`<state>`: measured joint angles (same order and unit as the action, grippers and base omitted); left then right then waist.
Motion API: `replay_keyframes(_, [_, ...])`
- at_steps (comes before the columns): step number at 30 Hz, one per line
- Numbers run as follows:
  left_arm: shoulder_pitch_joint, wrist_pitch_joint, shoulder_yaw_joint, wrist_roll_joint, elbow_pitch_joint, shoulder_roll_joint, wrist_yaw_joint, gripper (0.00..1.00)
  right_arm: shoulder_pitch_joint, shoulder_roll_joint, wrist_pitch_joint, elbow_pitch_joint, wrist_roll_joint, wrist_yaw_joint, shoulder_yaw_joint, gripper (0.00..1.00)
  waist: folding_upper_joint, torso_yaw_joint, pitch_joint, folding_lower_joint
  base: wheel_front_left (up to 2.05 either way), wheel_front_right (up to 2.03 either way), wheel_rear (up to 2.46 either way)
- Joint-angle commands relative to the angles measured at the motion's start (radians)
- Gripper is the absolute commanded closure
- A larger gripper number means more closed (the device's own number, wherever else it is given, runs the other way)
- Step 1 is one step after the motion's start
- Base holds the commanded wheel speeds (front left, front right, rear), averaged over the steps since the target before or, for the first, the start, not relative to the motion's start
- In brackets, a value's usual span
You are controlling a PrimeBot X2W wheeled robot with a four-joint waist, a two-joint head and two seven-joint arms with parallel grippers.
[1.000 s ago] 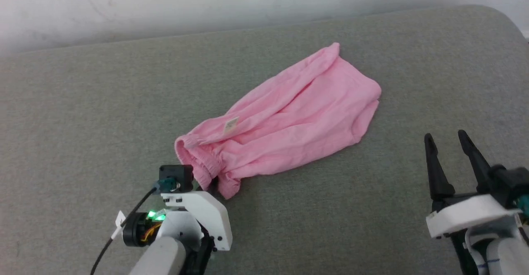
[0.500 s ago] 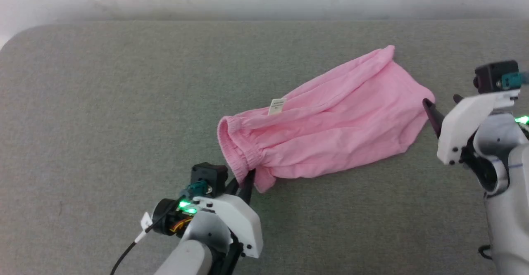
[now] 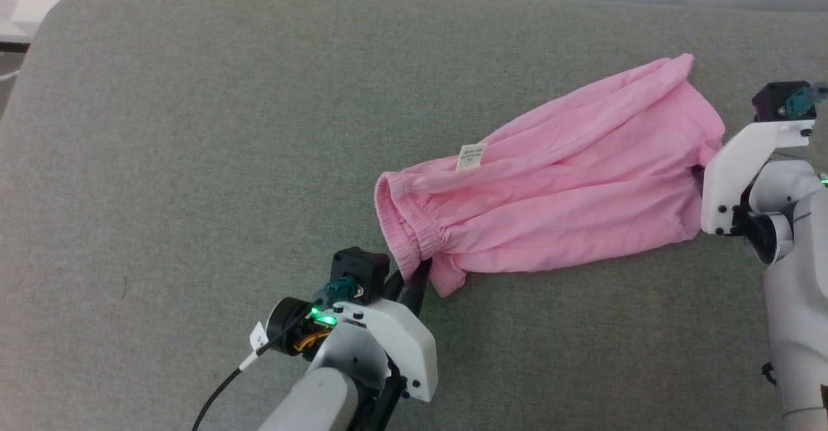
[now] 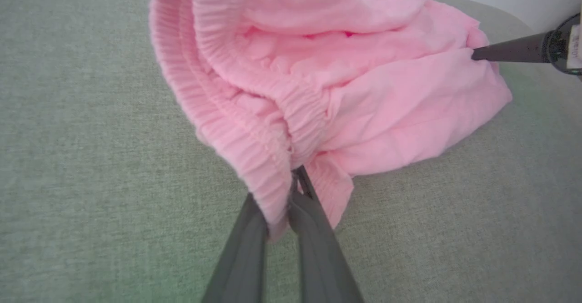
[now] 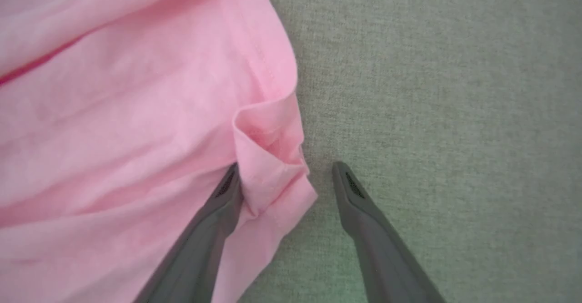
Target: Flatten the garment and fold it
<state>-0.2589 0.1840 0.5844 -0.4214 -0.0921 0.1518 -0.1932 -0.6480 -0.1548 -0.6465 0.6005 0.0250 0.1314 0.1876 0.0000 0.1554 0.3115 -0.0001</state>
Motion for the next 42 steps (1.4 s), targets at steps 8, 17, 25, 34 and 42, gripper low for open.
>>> replay_keyframes(8, [-0.017,-0.006,0.001,0.003,-0.031,0.006,0.0,1.0,0.02,0.007,0.08,0.121,-0.018,-0.001,-0.015,1.0,0.0,-0.013,-0.015,0.0001,0.0,0.0,0.0])
replay_keyframes(17, [0.022,-0.003,-0.018,-0.02,-0.049,0.043,-0.004,1.0,0.1,-0.032,0.228,0.084,-0.191,-0.001,-0.104,1.0,0.0,-0.055,-0.121,0.0001,0.0,0.0,0.0])
replay_keyframes(25, [0.1,0.021,-0.045,-0.052,-0.012,0.112,-0.007,1.0,0.353,-0.061,0.227,-0.148,-0.329,-0.001,-0.144,1.0,0.0,-0.109,-0.228,0.0001,0.0,0.0,0.0])
replay_keyframes(34, [0.194,0.083,-0.066,-0.125,0.055,0.155,-0.007,1.0,0.673,0.033,0.16,-0.493,-0.316,-0.001,-0.041,1.0,0.0,-0.152,-0.267,0.0001,0.0,0.0,0.0])
replay_keyframes(42, [0.235,0.19,-0.048,-0.163,0.06,0.181,-0.013,1.0,0.785,0.089,0.178,-0.573,-0.298,-0.001,-0.042,1.0,0.0,-0.166,-0.251,0.0001,0.0,0.0,0.0])
